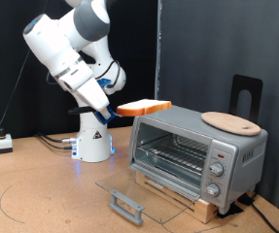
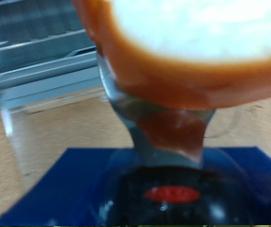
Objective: Make a piece of toast with the oven
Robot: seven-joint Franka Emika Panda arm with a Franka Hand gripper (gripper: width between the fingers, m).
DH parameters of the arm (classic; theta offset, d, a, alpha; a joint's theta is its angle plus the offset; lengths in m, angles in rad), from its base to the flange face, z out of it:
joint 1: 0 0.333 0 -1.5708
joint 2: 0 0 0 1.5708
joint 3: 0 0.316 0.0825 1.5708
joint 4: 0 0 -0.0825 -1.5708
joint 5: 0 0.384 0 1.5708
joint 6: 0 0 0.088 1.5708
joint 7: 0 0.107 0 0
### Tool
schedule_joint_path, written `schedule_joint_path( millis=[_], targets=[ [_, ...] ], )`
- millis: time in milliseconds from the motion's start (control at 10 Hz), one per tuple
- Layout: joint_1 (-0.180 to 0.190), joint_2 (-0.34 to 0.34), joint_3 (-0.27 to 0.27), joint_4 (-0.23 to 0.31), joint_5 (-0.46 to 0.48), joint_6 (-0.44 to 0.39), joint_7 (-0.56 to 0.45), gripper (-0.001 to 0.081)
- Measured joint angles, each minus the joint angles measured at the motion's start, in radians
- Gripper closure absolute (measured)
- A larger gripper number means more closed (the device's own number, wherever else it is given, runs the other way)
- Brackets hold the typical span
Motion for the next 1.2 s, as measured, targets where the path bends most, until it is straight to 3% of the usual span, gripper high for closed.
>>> schedule_joint_path(
  millis=[500,800,1200],
  targets=[
    [-0.001,0.057,0.000,-0.031,-0.122,0.102,-0.041,0.0394],
    [0.003,0.106,0.010,-0.051,-0.129,0.156,-0.074,0.0394],
    [0.018,0.132,0.072,-0.092,-0.129,0.254,-0.061,0.0394]
  ],
)
